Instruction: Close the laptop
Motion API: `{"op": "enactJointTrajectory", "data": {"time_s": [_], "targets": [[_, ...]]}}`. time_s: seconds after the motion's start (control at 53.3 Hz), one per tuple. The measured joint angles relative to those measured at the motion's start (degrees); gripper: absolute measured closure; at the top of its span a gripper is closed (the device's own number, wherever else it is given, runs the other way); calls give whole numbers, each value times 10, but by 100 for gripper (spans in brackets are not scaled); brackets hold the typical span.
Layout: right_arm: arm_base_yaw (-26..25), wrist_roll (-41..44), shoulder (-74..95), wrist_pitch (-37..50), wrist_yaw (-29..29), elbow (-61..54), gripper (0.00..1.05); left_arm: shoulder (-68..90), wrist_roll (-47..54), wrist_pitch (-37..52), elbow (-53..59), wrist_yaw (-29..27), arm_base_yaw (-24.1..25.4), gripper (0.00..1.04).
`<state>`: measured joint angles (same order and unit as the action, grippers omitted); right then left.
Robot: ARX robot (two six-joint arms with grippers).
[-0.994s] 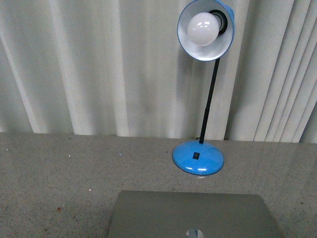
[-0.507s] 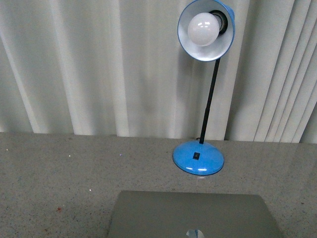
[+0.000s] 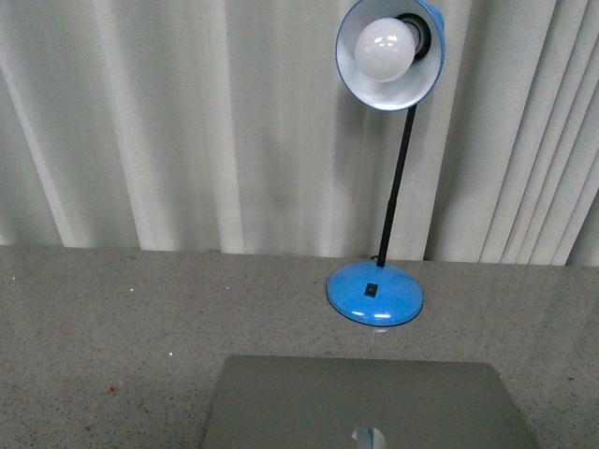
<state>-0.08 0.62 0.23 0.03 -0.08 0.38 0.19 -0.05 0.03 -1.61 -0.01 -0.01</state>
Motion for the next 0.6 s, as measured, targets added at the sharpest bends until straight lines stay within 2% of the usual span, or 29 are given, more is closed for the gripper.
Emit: {"op": "enactJointTrajectory", "data": {"time_s": [0.075, 0.6], "targets": [[0, 0, 0, 0, 0, 0, 8, 0, 0, 0, 0, 0, 0, 8], [0, 0, 0, 0, 0, 0, 7, 0, 0, 0, 0, 0, 0, 7]]}}
